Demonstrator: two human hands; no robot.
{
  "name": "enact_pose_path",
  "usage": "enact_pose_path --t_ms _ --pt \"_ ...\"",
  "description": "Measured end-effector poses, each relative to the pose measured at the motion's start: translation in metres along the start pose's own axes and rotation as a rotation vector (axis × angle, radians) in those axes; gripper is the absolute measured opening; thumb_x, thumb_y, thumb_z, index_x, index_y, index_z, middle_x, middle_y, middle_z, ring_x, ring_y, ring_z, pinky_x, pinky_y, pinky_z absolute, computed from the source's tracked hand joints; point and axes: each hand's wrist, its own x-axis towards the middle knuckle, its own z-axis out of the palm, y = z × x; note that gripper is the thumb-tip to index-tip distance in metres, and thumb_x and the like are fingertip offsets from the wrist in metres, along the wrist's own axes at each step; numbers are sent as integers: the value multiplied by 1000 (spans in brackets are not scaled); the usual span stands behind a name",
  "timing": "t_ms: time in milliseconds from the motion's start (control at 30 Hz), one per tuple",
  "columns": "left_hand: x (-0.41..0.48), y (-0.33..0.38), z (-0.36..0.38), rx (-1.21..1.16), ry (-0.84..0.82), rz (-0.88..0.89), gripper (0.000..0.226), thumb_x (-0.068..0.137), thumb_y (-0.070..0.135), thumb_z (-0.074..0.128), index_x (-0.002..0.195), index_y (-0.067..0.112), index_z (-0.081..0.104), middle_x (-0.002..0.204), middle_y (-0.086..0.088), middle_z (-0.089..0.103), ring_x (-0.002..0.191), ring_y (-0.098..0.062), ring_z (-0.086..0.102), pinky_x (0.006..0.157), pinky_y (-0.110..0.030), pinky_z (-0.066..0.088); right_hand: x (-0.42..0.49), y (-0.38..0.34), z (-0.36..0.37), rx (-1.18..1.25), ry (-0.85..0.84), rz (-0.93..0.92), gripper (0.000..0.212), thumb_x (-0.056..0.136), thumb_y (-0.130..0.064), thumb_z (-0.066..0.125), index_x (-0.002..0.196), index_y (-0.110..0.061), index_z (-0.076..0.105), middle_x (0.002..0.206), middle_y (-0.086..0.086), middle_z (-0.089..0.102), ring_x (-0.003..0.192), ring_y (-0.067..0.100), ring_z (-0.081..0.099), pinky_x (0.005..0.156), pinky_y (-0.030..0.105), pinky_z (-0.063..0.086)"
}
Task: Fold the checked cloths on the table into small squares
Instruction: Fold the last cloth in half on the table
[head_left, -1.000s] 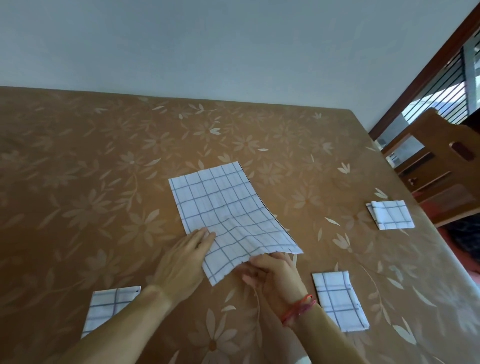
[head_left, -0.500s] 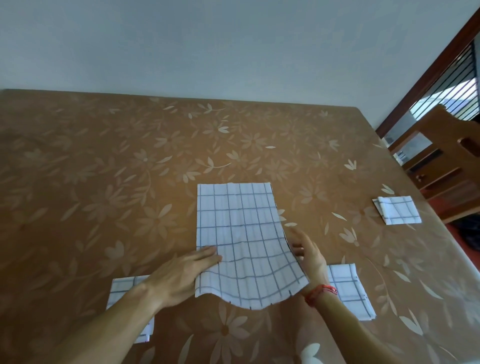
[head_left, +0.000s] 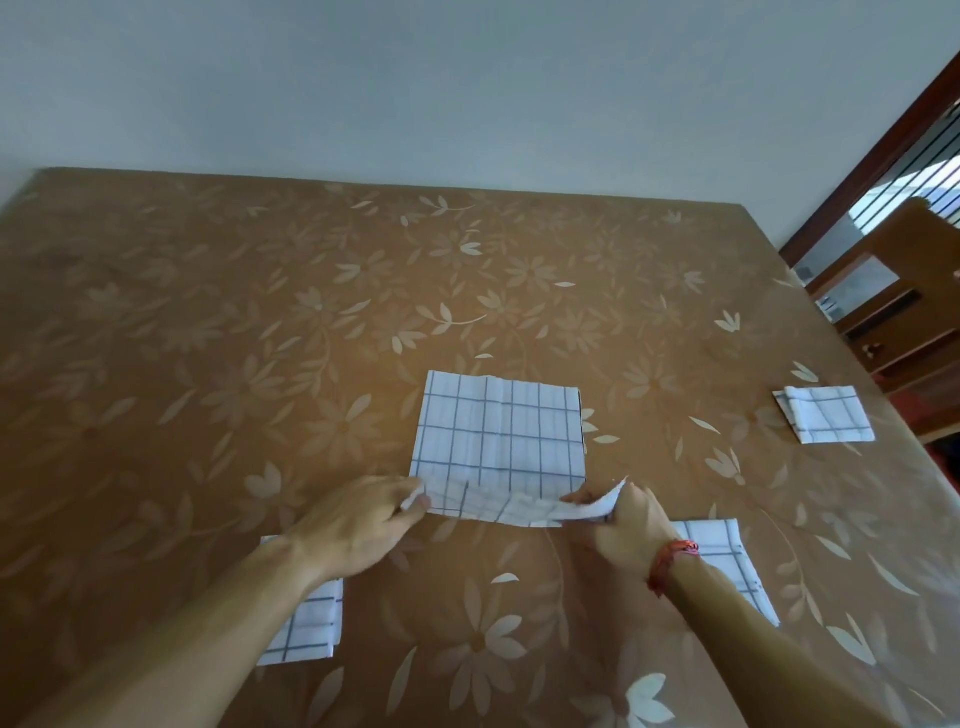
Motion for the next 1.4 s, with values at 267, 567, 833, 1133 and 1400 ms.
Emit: enact_pose_path --t_ms 267,567,833,1133,1400 --pt "37 -7 -4 -212 173 -189 42 100 46 40 79 13 54 68 -2 58 59 -10 53 59 -29 43 24 -16 -13 54 125 15 21 82 -37 69 84 -16 66 72 -8 66 70 10 63 57 21 46" --pt "52 -10 10 -325 222 -193 71 82 22 72 141 33 34 95 10 60 83 -4 62 69 -17 47 49 -25 -4 82 208 98 24 83 -34 68 69 -23 52 69 -12 56 66 8 54 53 17 37" --pt "56 -11 15 -72 308 -117 60 90 22 65 142 24 35 116 7 47 103 -7 46 82 -16 39 55 -22 3 123 246 155 36 81 -33 69 111 -20 55 91 -2 68 87 19 60 71 25 46" --pt "38 4 45 328 387 232 39 91 26 55 127 13 55 123 0 53 109 -17 56 81 -28 54 33 -38 11 -195 460 -7 52 86 -41 59 132 -19 47 111 3 46 96 22 53 79 35 49" --pt "29 21 97 552 307 290 56 93 36 35 132 3 57 141 -12 53 133 -25 47 110 -39 25 -13 -35 68 -555 239 -412 52 90 -35 37 131 -10 57 140 14 52 128 30 52 97 44 50"
